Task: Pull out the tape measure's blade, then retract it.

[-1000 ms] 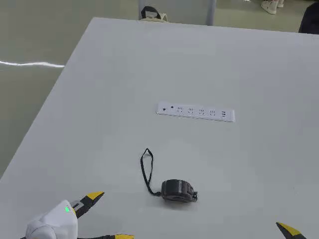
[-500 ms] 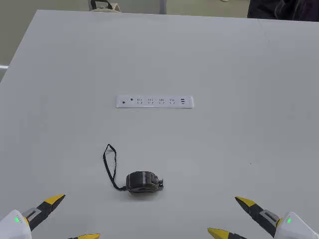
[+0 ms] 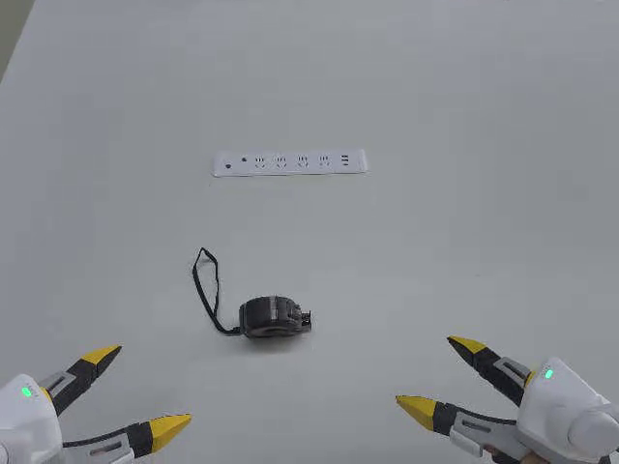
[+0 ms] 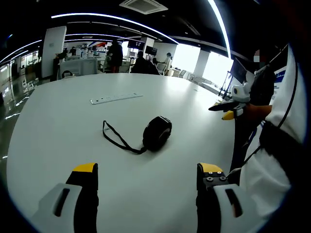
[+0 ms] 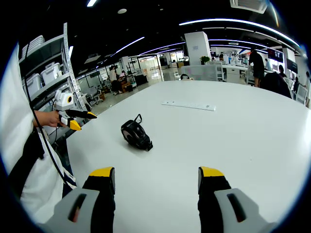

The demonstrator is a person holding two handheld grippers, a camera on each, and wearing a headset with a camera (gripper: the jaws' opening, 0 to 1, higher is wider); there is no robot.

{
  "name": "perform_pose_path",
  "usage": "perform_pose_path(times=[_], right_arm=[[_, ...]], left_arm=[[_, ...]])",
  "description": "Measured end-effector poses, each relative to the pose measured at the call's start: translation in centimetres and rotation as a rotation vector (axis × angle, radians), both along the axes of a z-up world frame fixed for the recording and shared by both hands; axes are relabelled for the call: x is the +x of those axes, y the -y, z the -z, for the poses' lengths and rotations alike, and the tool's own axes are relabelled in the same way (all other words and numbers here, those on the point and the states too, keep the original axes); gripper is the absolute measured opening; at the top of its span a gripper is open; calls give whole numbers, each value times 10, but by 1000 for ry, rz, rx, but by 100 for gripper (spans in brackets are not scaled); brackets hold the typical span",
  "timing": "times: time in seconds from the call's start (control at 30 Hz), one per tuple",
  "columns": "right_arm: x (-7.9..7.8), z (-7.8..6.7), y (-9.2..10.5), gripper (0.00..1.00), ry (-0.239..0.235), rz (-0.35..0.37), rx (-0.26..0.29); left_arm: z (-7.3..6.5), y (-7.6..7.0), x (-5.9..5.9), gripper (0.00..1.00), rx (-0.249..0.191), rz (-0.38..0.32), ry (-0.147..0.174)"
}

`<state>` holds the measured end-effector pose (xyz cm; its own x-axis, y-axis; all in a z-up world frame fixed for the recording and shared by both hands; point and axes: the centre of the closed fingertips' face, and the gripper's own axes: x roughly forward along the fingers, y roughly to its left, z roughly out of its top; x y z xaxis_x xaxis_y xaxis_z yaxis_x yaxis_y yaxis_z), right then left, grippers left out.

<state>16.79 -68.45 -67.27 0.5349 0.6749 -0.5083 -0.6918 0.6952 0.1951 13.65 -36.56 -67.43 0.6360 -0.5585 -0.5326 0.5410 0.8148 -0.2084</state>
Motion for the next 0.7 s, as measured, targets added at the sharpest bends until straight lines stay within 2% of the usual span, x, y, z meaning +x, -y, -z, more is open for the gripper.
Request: perform_pose_path(times=[0.13, 0.7], right_arm=[[0, 0, 1, 70, 0, 2, 0], [-2, 3, 0, 70, -9, 4, 6]], left_arm=[[-2, 1, -1, 82, 0, -1, -1], [9, -6, 1, 82, 3, 1, -2]])
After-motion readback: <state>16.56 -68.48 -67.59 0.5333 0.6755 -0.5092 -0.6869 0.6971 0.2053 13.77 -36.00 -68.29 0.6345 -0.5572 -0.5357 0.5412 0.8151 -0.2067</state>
